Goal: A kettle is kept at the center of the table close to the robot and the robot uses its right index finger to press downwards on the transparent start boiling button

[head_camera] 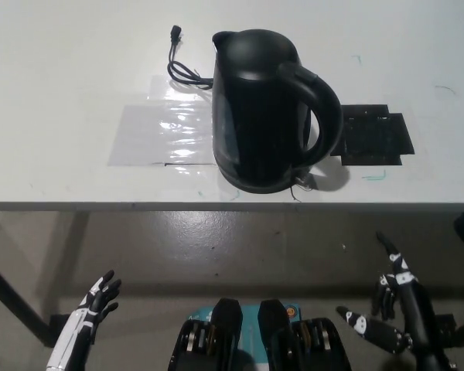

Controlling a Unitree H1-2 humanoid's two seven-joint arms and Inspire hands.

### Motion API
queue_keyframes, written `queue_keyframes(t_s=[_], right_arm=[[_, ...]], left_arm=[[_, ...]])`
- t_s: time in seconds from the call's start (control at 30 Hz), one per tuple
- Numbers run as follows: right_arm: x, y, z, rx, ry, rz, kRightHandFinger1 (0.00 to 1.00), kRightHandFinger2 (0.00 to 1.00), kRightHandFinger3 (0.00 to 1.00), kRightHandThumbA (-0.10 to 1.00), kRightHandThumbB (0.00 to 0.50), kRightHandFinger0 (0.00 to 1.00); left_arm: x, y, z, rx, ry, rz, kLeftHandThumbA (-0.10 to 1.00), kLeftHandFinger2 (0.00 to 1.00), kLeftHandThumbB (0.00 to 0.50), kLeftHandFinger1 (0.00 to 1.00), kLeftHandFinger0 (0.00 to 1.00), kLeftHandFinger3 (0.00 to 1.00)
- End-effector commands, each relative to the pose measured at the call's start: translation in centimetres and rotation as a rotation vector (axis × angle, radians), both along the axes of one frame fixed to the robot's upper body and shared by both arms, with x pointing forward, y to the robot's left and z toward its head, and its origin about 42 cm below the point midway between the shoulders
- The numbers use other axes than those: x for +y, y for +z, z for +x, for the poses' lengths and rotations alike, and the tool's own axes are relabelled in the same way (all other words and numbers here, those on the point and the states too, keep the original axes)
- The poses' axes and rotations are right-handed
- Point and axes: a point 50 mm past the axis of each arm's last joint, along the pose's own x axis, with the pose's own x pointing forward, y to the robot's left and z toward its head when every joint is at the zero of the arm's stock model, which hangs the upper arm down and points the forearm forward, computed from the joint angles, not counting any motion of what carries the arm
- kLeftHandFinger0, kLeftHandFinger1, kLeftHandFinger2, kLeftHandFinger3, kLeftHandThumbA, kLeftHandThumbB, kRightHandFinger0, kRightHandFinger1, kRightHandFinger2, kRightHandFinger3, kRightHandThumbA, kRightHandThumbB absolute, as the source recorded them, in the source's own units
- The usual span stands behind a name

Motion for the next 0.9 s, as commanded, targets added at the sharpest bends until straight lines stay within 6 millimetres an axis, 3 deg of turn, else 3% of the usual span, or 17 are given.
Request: queue_keyframes(t_s=[0.0, 0.2, 0.47, 0.87], right_arm=[[2.3, 6.3, 2.7, -0.315, -0.001, -0.226, 0.00, 0.01, 1.00, 1.00, 0.259, 0.00], [3.5, 6.8, 4.4, -0.266, 0.015, -0.269, 0.00, 0.00, 1.00, 1.00, 0.288, 0.00], [4.7, 6.9, 7.2, -0.238, 0.026, -0.302, 0.00, 0.00, 1.00, 1.00, 0.270, 0.00], [5.5, 4.2, 10.3, -0.133, 0.022, -0.378, 0.00, 0.00, 1.00, 1.00, 0.263, 0.00]], left_arm=[[-0.1, 2.4, -0.1, -0.161, -0.090, 0.059, 1.00, 1.00, 0.345, 1.00, 1.00, 1.00], [-0.1, 2.2, -0.7, -0.152, -0.081, 0.060, 1.00, 1.00, 0.355, 1.00, 1.00, 1.00], [-0.2, 2.7, -0.2, -0.166, -0.091, 0.060, 1.00, 1.00, 0.343, 1.00, 1.00, 1.00], [-0.1, 2.7, 0.2, -0.176, -0.099, 0.065, 1.00, 1.00, 0.337, 1.00, 1.00, 1.00]])
